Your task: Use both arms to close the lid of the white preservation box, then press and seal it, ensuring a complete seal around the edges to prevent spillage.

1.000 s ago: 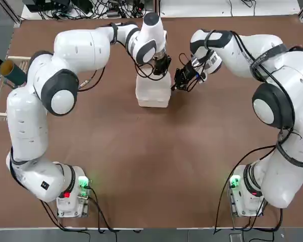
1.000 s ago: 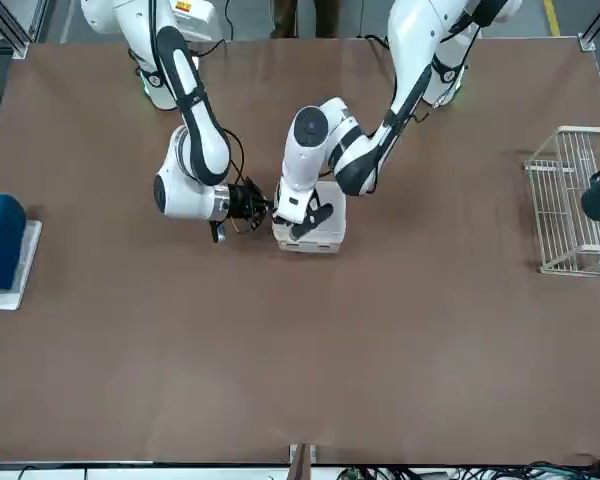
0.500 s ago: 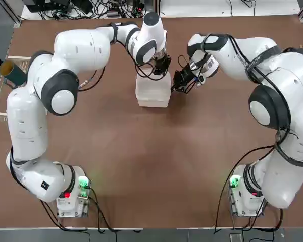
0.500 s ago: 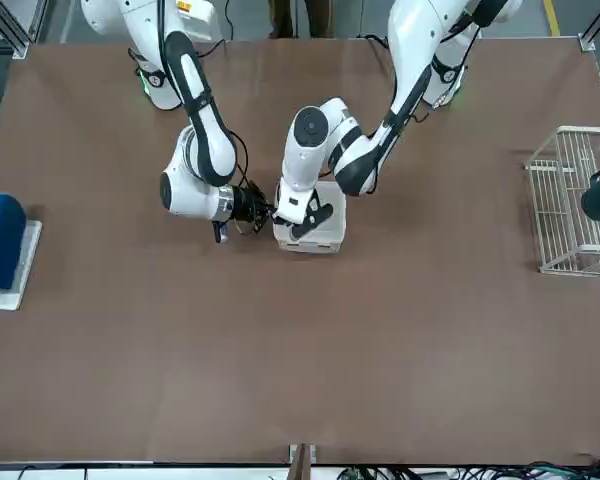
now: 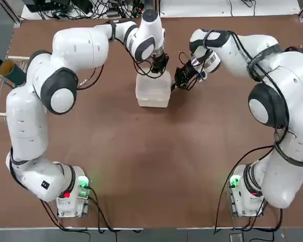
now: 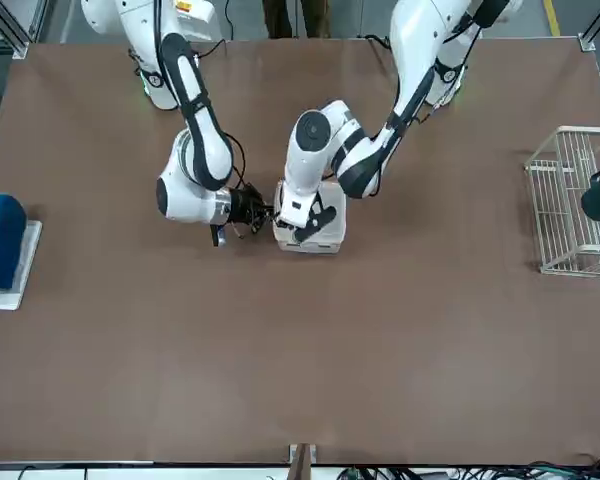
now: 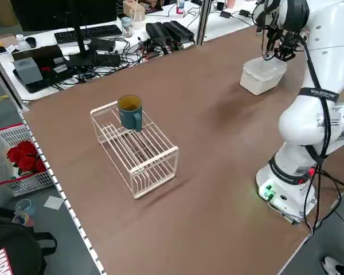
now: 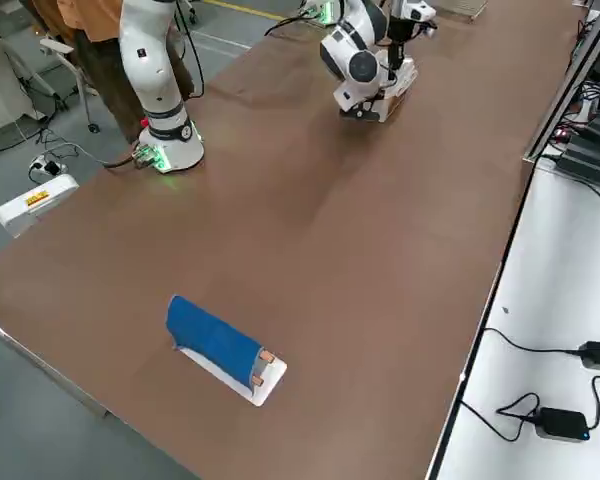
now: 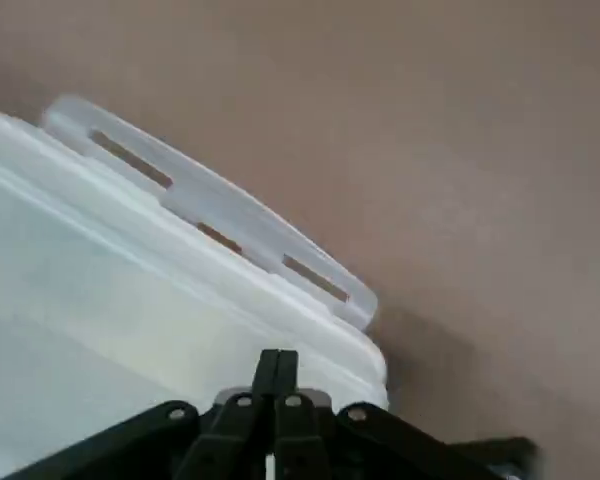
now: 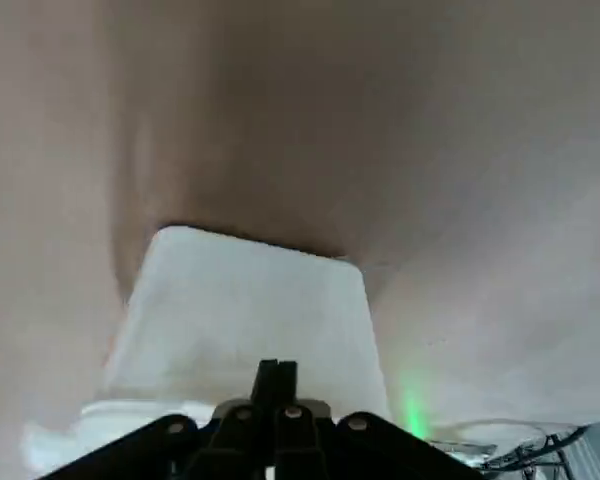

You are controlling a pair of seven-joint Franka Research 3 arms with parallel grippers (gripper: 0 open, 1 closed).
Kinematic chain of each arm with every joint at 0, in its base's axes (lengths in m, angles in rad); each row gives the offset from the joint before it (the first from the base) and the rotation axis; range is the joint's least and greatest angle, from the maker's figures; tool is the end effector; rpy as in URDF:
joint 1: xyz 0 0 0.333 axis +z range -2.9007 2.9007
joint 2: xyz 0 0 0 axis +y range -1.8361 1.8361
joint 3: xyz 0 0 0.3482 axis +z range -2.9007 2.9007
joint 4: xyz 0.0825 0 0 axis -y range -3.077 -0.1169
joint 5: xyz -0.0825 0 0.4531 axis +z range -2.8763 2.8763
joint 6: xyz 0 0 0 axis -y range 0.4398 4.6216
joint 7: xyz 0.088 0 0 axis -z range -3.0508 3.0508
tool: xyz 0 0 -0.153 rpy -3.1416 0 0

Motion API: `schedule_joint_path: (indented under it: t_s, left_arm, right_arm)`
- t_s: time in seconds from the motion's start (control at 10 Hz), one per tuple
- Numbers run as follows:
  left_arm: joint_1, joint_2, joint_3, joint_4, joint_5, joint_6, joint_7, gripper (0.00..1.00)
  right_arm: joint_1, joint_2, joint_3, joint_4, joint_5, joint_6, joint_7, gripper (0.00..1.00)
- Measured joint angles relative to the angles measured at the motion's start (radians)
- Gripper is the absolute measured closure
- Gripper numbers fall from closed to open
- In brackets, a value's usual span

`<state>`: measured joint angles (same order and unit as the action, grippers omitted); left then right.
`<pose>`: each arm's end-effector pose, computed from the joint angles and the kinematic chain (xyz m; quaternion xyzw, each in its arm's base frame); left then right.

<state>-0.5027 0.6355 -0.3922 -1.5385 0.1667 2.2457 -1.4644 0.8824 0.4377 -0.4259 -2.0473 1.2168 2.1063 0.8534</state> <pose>0.5357 -0.5882 0.2587 0.9588 0.2738 -0.0176 0.0733 0.5380 0.3505 0.1750 -0.7612 0.5275 0.3092 0.2160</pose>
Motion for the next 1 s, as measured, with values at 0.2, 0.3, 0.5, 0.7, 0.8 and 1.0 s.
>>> schedule_joint_path:
  t_s: [0.2, 0.3, 0.5, 0.7, 0.8, 1.0]
  left_arm:
    - [0.038, -0.016, 0.004, 0.000, 0.015, -0.067, 0.011, 0.99]
    - [0.055, -0.021, 0.004, -0.001, 0.015, -0.096, 0.032, 0.99]
    - [0.071, -0.039, 0.004, -0.012, 0.015, -0.165, 0.066, 0.99]
    - [0.081, -0.055, 0.003, -0.034, 0.015, -0.193, 0.082, 0.99]
    - [0.086, -0.063, 0.001, -0.049, 0.015, -0.198, 0.088, 0.99]
    - [0.096, -0.080, 0.001, -0.077, 0.015, -0.203, 0.108, 0.99]
  right_arm:
    - [-0.003, -0.006, -0.130, 0.088, -0.145, -0.163, -0.001, 0.93]
    - [-0.006, -0.011, -0.174, 0.143, -0.232, -0.227, -0.005, 0.90]
    - [-0.031, -0.009, -0.192, 0.312, -0.410, -0.302, -0.014, 0.88]
    - [-0.052, 0.059, -0.165, 0.488, -0.452, -0.334, -0.026, 0.98]
    - [-0.080, 0.125, -0.106, 0.587, -0.453, -0.331, -0.059, 0.99]
    - [-0.174, 0.293, 0.061, 0.806, -0.453, -0.307, -0.152, 0.99]
